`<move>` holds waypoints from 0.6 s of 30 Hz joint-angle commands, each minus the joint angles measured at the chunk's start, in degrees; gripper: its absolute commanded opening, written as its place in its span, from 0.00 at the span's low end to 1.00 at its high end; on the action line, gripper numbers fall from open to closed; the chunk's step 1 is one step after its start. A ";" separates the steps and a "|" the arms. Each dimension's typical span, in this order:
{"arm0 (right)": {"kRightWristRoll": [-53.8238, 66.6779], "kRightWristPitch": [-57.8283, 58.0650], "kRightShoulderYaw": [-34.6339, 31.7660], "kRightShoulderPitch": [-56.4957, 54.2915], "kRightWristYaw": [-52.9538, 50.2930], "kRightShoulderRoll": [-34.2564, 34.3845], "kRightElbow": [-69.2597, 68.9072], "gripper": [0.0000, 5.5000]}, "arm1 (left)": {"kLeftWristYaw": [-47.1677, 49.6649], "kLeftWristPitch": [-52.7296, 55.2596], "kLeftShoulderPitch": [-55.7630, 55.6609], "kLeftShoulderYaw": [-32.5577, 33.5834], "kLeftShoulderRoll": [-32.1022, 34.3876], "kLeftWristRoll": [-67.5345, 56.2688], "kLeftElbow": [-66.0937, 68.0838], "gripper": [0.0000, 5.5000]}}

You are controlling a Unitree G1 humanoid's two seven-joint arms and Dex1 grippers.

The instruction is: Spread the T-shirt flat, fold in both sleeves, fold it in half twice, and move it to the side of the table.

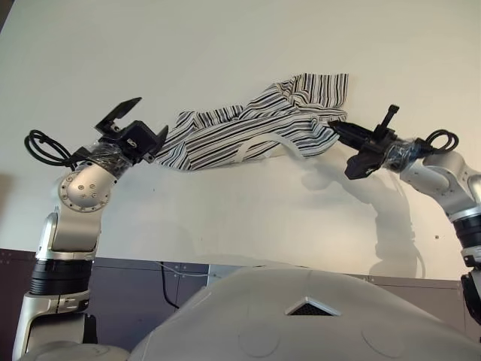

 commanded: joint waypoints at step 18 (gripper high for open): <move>-4.66 11.44 -0.63 5.80 -5.23 6.89 -4.84 0.02 | 0.90 -14.54 7.76 -14.07 6.19 28.68 2.95 0.62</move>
